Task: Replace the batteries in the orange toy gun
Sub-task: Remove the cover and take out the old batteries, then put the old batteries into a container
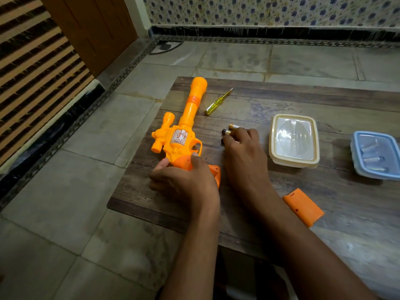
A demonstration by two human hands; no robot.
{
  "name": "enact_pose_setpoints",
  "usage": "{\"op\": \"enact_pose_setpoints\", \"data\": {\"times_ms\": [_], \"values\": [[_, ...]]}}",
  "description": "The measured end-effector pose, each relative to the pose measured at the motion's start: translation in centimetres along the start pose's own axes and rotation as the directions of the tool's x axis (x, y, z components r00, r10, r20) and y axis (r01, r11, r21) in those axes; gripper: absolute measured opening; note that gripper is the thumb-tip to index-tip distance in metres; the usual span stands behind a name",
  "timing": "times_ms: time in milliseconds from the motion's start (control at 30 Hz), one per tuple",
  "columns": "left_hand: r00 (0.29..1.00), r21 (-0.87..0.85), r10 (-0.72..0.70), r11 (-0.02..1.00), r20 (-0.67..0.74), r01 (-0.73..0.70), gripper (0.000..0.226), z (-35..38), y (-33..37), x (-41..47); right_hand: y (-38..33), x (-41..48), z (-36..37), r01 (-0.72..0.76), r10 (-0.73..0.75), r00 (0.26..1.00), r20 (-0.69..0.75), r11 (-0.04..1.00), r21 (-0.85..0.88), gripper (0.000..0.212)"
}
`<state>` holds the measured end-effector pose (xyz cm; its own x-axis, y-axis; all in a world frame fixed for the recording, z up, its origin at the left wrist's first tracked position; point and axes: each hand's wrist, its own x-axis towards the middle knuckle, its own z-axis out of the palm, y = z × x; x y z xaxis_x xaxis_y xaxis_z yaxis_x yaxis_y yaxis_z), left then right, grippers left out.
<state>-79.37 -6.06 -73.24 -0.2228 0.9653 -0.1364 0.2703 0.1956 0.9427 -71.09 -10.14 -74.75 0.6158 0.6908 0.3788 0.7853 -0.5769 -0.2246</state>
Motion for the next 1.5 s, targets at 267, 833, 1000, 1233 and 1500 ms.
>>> {"op": "enact_pose_setpoints", "data": {"times_ms": [267, 833, 1000, 1233, 1500], "values": [[0.863, -0.133, 0.503, 0.860, 0.052, -0.493, 0.035, -0.3, 1.2, -2.0, 1.4, -1.0, -4.2, -0.041, 0.091, 0.976, -0.198, 0.968, 0.247, 0.026], [0.113, -0.250, 0.617, 0.470, 0.779, -0.847, 0.053, 3.8, -0.6, -6.0, 9.6, -5.4, -9.2, -0.508, 0.610, 0.789, -0.068, 0.710, 0.488, 0.047], [0.177, -0.244, 0.667, 0.486, 0.724, -0.839, 0.049, 4.4, -0.1, -6.4, 10.1, -5.3, -9.4, -0.471, 0.546, 0.837, 0.040, 0.681, 0.561, 0.041], [0.228, -0.297, 0.775, 0.470, 0.590, -0.831, 0.030, 4.1, 0.1, -6.4, 9.7, -5.7, -9.0, -0.375, 0.485, 0.874, 0.028, 0.637, 0.674, 0.063], [0.281, -0.346, 0.803, 0.504, 0.526, -0.792, 0.025, 3.6, 0.8, -6.3, 9.3, -4.8, -7.2, -0.230, 0.356, 0.927, -0.119, 0.788, 0.571, 0.077]]}}
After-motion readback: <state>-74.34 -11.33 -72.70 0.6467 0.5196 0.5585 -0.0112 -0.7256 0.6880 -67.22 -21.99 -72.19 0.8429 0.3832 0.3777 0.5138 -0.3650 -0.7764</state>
